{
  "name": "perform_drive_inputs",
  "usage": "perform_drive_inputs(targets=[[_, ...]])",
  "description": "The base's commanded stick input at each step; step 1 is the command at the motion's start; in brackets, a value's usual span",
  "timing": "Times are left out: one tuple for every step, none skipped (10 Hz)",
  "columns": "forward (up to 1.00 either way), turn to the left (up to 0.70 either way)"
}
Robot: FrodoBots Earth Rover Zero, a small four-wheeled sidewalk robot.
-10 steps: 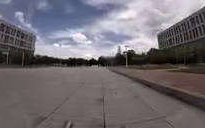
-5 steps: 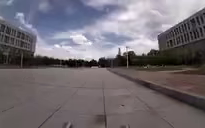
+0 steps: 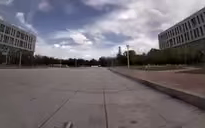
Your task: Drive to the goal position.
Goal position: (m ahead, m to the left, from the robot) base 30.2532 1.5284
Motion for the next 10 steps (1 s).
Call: perform_drive_inputs(targets=[[1.0,0.03],[1.0,0.03],[1.0,0.03],[1.0,0.03],[1.0,0.03],[1.0,0.03],[1.0,0.03],[1.0,0.03],[1.0,0.03],[1.0,0.03]])
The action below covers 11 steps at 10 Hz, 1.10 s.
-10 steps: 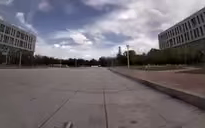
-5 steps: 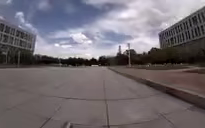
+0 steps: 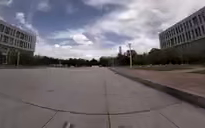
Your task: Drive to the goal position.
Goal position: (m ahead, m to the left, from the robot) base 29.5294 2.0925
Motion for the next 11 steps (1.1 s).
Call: perform_drive_inputs(targets=[[1.0,0.03],[1.0,0.03],[1.0,0.03],[1.0,-0.01],[1.0,-0.4],[1.0,-0.4],[1.0,-0.4],[1.0,0.0],[1.0,0.0],[1.0,0.0],[1.0,0.0]])
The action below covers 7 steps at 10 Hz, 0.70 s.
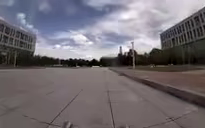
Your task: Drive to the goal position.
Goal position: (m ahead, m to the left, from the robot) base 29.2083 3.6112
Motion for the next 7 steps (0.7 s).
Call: perform_drive_inputs(targets=[[1.0,0.0],[1.0,0.0],[1.0,0.0],[1.0,0.0],[1.0,0.0],[1.0,0.0],[1.0,0.0]])
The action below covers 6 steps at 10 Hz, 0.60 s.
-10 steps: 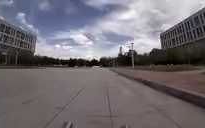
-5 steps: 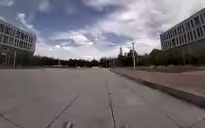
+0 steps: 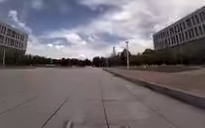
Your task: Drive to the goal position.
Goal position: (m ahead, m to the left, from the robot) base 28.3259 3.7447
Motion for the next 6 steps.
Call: perform_drive_inputs(targets=[[1.0,0.0],[1.0,0.0],[1.0,0.0],[1.0,0.0],[1.0,0.0],[1.0,0.0]])
